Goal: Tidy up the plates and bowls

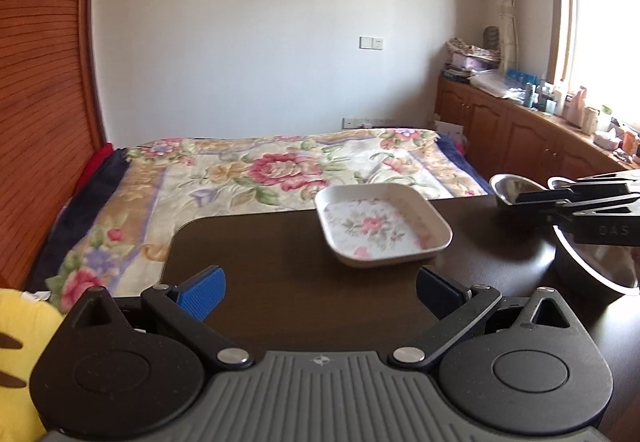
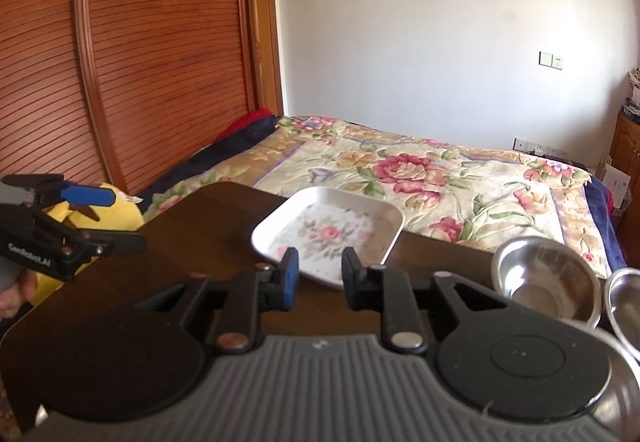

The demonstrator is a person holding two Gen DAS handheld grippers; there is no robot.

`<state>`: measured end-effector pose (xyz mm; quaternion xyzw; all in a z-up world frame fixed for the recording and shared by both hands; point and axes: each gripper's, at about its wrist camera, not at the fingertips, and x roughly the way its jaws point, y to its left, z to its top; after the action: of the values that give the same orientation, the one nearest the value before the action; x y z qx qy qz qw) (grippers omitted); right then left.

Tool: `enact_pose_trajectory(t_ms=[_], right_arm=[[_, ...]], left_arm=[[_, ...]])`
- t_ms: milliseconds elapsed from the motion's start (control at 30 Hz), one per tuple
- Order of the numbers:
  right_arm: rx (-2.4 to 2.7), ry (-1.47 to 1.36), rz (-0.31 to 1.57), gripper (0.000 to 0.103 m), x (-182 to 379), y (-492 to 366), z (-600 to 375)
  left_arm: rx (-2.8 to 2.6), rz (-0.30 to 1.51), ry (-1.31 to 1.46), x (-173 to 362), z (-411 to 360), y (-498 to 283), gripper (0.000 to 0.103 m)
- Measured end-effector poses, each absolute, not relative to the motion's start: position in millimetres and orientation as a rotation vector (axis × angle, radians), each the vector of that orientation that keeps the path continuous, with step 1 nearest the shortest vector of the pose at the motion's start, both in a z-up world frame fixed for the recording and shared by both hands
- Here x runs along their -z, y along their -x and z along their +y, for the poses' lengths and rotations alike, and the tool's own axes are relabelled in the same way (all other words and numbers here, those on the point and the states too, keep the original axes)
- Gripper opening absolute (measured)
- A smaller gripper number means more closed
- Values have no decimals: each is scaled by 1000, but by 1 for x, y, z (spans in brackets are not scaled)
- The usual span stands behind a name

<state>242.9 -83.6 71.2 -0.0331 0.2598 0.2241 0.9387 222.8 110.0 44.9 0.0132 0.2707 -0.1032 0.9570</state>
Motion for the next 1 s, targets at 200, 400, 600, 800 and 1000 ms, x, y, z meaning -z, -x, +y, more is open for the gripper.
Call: enact_pose_trajectory(t_ms=[200,400,600,800,1000], right_arm=[[-429,88,554,34,-70,-270,-81],[-403,93,595,45,-66,-297,-81],[-380,100,645,51,-60,-320,-82],[-380,89,722,52,-50,-345,-81],[-373,90,789,41,-38,-362,-82]], left_arm=[[262,565,-4,-44,102,-251,95],[295,581,-7,-41,95,-280,82],[294,605,-15,-33,91,-306,69],[315,652,-9,-22,89,-331,54],[310,693,-30,-8,84,-356,40]])
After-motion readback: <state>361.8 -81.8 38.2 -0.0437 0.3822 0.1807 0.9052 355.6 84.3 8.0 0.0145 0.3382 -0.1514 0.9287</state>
